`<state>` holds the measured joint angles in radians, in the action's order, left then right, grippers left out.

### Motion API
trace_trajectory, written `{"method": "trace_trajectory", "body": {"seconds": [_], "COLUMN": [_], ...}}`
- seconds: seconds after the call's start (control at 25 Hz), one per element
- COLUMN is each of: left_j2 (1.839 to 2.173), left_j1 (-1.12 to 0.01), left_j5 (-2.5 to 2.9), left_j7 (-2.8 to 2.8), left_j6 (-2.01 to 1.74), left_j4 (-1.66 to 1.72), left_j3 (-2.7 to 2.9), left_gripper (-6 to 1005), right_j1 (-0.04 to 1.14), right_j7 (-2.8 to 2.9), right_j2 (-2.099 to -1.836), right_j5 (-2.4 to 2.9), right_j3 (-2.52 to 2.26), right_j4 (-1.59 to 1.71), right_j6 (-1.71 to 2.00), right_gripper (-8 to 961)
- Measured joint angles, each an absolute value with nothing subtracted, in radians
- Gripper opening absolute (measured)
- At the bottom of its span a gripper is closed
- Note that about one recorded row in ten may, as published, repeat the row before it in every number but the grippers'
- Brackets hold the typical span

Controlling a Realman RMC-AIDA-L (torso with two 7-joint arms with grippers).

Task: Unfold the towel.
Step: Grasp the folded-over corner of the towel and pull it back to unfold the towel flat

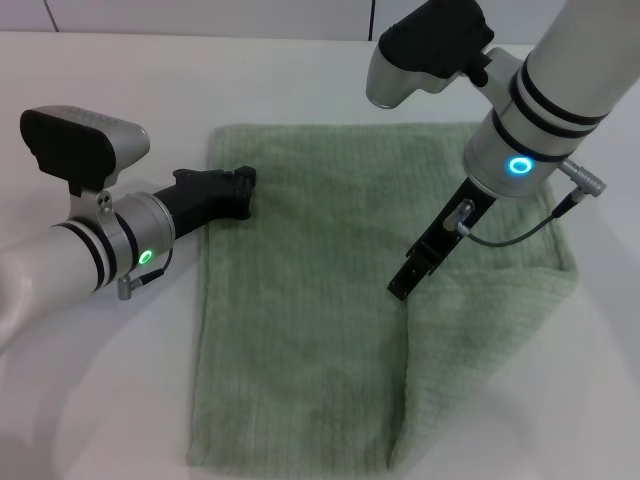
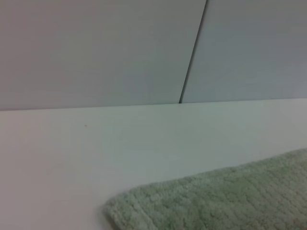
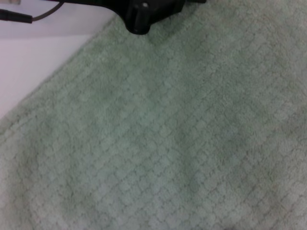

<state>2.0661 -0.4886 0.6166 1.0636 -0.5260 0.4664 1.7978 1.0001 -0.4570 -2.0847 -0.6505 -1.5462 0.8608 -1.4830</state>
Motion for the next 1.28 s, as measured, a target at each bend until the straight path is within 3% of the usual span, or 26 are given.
{"method": "trace_trajectory", "body": {"seconds": [1.2, 1.28], "left_j2": [2.062, 2.062], "left_j1": [-0.482, -0.482], "left_j5": [0.617, 0.617], "left_j7": [1.075, 1.075], "left_j6": [-0.532, -0.532], "left_j4": [0.467, 0.468], "left_j3": [1.799, 1.799], "left_gripper": [-2, -2], "right_j1": [1.012, 1.012], "right_j7": [-0.467, -0.467], "right_j2": [-2.085, -2.085], "right_j5": [-0.65, -0.65], "right_j3": [-1.569, -1.57], "right_j4": [0.801, 0.801], "right_j6": [-1.465, -1.459], "right_gripper": [767, 711]}}
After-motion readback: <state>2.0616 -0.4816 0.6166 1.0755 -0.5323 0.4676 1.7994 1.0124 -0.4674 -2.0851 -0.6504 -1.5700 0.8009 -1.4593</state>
